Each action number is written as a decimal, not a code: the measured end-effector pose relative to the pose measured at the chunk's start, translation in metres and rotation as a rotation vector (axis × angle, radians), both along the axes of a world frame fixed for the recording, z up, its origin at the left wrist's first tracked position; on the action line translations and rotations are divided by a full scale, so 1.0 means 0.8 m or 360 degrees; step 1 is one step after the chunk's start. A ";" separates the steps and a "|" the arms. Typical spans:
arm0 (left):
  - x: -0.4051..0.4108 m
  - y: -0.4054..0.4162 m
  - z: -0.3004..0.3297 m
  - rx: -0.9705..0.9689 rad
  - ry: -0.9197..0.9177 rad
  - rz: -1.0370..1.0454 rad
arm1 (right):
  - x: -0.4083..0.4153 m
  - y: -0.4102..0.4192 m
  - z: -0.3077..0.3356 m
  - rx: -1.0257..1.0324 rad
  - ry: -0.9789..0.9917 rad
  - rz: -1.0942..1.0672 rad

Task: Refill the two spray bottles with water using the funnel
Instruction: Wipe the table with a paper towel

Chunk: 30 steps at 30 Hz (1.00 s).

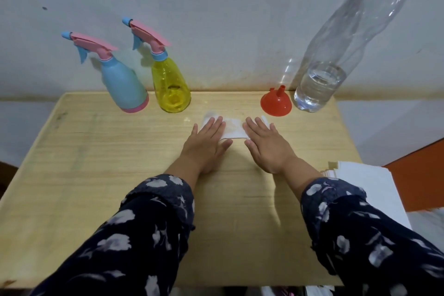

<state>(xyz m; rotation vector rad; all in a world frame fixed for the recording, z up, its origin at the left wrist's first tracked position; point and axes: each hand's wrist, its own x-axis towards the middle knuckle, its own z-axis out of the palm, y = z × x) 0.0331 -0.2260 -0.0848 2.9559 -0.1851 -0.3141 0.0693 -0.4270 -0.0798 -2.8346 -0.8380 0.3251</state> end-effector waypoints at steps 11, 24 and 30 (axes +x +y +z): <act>-0.070 -0.008 0.006 -0.0070 0.0007 -0.0002 | -0.069 -0.010 0.001 0.0026 0.0050 -0.0025; -0.080 -0.028 0.016 -0.0020 0.0091 0.0020 | -0.095 0.006 0.007 -0.0138 0.0060 -0.0391; -0.099 -0.034 0.013 -0.0002 0.0130 0.0036 | -0.113 -0.003 -0.001 -0.0211 -0.0039 -0.0274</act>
